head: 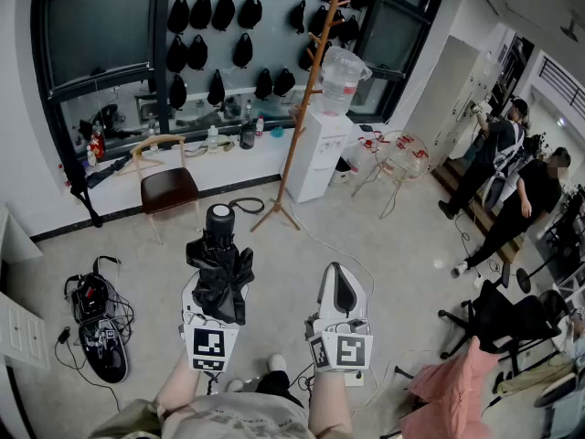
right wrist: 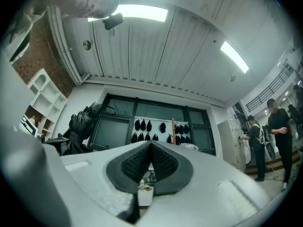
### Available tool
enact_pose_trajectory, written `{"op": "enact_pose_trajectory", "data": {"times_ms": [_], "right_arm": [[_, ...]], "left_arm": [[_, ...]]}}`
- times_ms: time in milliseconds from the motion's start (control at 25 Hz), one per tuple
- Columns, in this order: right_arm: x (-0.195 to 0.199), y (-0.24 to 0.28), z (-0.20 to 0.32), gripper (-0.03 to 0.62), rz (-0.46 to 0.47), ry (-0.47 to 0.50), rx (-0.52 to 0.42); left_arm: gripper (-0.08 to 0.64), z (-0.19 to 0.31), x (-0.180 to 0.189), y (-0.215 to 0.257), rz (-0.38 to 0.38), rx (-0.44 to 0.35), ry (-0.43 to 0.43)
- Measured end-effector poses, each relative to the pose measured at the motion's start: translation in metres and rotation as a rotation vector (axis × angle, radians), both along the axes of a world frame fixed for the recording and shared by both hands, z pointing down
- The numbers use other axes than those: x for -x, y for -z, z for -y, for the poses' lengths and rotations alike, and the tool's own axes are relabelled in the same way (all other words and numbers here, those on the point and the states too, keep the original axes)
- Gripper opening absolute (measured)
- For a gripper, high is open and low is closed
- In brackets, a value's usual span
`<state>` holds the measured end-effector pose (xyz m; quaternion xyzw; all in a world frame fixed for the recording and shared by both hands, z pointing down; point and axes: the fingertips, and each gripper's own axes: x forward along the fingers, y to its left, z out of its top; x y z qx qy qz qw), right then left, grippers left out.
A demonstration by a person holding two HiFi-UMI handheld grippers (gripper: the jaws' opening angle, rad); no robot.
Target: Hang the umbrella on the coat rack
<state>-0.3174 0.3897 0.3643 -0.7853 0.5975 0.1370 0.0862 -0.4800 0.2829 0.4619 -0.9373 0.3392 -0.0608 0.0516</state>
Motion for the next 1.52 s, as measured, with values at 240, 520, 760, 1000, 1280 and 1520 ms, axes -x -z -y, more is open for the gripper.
{"op": "enact_pose_trajectory", "data": {"times_ms": [240,520,760,1000,1280,1520], "right_arm": [[-0.007,0.000,0.006,-0.002,-0.002,0.010,-0.001],[-0.034,-0.007,0.024,-0.001,0.005,0.023,0.014],[-0.074,0.000,0.050,0.000,0.049,0.059,-0.011],[-0.126,-0.006,0.084,0.284,0.098,0.203,0.025],[-0.188,-0.003,0.109,0.288,0.066,0.232,0.032],[-0.237,-0.012,0.123,0.288,0.079,0.211,0.040]], "left_arm": [[0.327,0.005,-0.008,0.000,-0.001,-0.001,0.005],[0.325,0.021,-0.034,-0.008,0.012,0.010,0.018],[0.325,0.047,-0.074,-0.007,0.001,0.007,0.034],[0.325,0.071,-0.130,-0.001,0.000,0.005,0.069],[0.327,0.096,-0.188,0.007,-0.025,0.002,0.108],[0.327,0.116,-0.235,0.001,-0.002,0.007,0.099]]}}
